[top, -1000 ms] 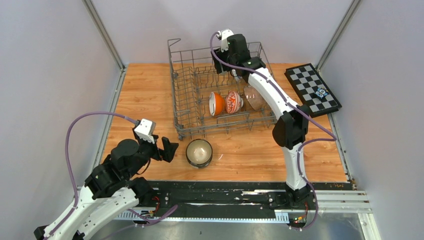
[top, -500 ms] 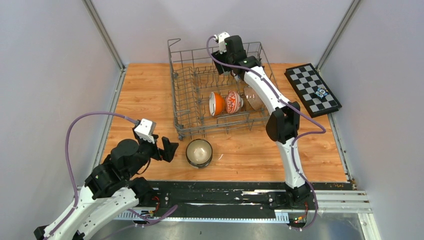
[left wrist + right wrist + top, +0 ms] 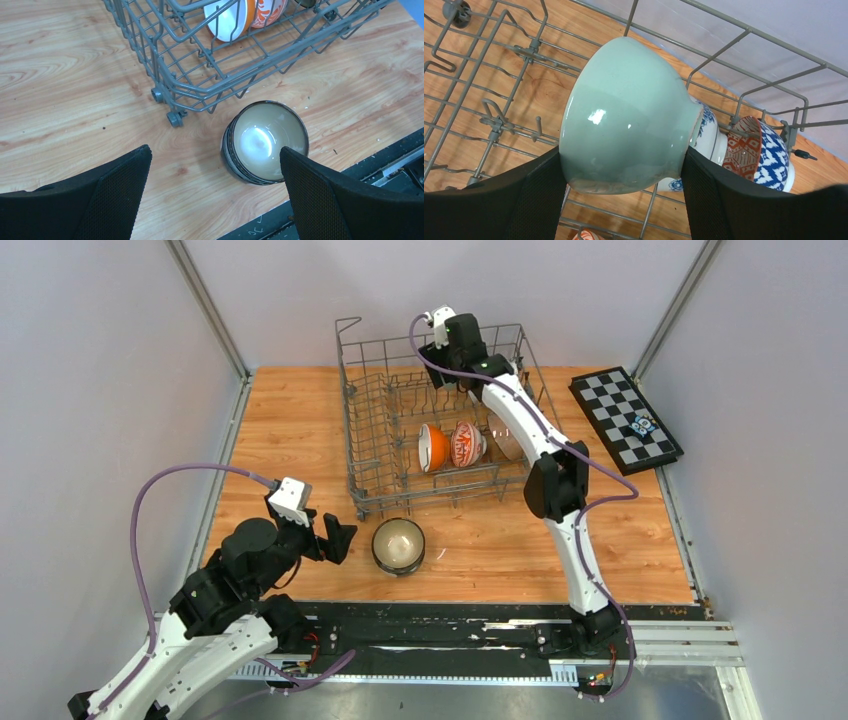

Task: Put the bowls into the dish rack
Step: Place the bowl in the dish rack.

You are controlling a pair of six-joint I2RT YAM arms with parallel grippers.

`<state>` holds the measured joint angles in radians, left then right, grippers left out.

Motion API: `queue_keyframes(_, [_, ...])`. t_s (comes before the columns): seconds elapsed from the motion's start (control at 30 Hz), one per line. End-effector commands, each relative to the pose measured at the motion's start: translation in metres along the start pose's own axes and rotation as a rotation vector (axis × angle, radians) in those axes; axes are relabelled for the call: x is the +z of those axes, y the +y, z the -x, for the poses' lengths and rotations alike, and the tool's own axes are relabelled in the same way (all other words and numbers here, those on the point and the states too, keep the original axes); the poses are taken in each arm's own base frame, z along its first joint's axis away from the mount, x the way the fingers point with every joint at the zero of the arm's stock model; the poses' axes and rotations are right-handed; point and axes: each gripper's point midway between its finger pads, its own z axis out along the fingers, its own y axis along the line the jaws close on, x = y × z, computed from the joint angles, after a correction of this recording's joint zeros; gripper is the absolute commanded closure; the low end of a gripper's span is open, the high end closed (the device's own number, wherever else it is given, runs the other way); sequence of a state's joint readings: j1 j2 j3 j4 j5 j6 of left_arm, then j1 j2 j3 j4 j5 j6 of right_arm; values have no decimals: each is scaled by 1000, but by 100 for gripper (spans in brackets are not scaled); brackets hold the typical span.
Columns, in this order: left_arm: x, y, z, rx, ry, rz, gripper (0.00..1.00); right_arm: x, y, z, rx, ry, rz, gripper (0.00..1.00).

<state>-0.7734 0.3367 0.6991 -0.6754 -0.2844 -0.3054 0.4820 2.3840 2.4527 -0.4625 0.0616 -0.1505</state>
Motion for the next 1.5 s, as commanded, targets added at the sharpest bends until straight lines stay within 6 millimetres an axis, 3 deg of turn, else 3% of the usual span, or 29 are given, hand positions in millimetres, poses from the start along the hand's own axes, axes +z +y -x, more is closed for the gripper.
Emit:
queue_keyframes(0.0, [2,4,1,7,-14,19,0,5,-19,18,-2,-66,-57,98])
queue_keyframes(0.37, [2,5,1,9,-16,22,0,20,-10,-7,-5,-12,-34,98])
queue_keyframes(0.67, [1,4,2,8,-22,18,0,19,8,-25,-68,53,-30,97])
queue_keyframes(0.93, [-1,6,4,4,-34,21,0,20,20,-35,-39,80,-13,90])
queue_keyframes(1.37, [-2,6,4,3,-38,19,0,25,35,-48,23,105,31,57])
queue_keyframes(1.47, [-2,6,4,3,-40,19,0,27,39,-50,23,110,35,45])
